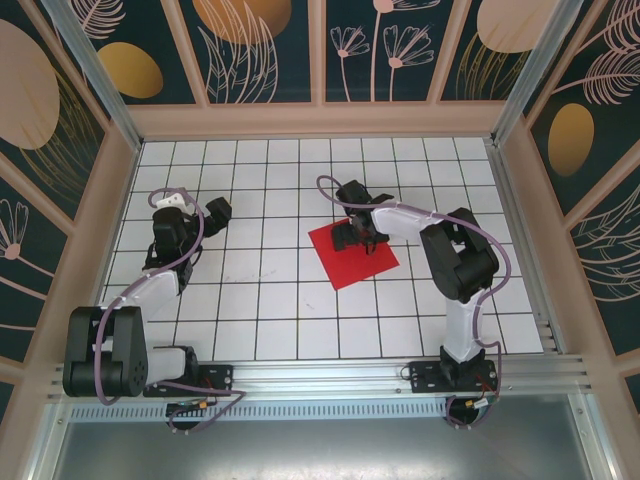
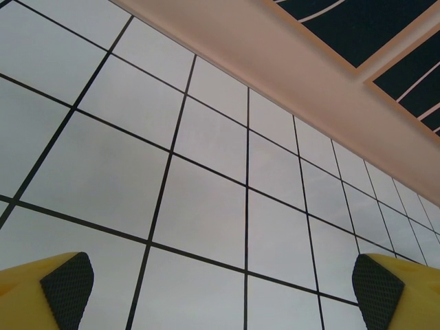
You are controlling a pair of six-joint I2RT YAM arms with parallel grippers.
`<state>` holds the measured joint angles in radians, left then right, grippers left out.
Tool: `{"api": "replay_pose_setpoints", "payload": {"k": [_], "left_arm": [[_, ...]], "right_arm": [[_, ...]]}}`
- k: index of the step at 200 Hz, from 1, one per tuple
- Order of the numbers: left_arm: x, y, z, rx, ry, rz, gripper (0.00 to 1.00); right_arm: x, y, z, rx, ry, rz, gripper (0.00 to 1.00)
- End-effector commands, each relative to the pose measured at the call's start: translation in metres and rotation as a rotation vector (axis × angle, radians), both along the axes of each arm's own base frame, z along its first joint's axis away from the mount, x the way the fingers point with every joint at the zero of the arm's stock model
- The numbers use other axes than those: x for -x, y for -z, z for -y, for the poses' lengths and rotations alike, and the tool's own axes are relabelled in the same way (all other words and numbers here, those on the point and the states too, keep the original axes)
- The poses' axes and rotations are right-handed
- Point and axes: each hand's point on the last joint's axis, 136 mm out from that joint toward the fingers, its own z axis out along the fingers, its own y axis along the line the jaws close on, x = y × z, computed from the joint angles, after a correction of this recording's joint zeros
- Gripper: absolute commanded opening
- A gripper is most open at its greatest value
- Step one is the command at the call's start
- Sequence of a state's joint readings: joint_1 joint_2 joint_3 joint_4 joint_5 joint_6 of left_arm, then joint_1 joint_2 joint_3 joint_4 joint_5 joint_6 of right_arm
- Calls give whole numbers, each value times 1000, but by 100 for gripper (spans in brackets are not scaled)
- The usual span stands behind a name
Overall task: Fold a paper plane with a square sheet of paper (pick it up from the middle)
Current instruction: First fold in half a square sheet of paper at the center of the table.
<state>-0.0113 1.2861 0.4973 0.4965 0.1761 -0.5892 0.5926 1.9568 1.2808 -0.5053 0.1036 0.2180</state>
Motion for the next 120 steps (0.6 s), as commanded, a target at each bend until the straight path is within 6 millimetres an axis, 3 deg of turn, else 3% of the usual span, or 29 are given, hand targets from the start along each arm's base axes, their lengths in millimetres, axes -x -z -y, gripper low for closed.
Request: {"api": "replay_pose_setpoints", "payload": {"k": [1,47,96,120], "left_arm": [[1,5,-1,9,3,-9,99],[0,6,-1,9,3,-12,98],[-1,5,-1,12,3,-8,98],[-1,6,0,14,3,-11,98]], "right_arm": [[17,-6,-5,0,-38,-55,99],[20,-5,-11,-17,-59,-66,99],[7,-39,-14,-42,-36,29,98],[13,-42,-22,-63,-71,21,99]]}}
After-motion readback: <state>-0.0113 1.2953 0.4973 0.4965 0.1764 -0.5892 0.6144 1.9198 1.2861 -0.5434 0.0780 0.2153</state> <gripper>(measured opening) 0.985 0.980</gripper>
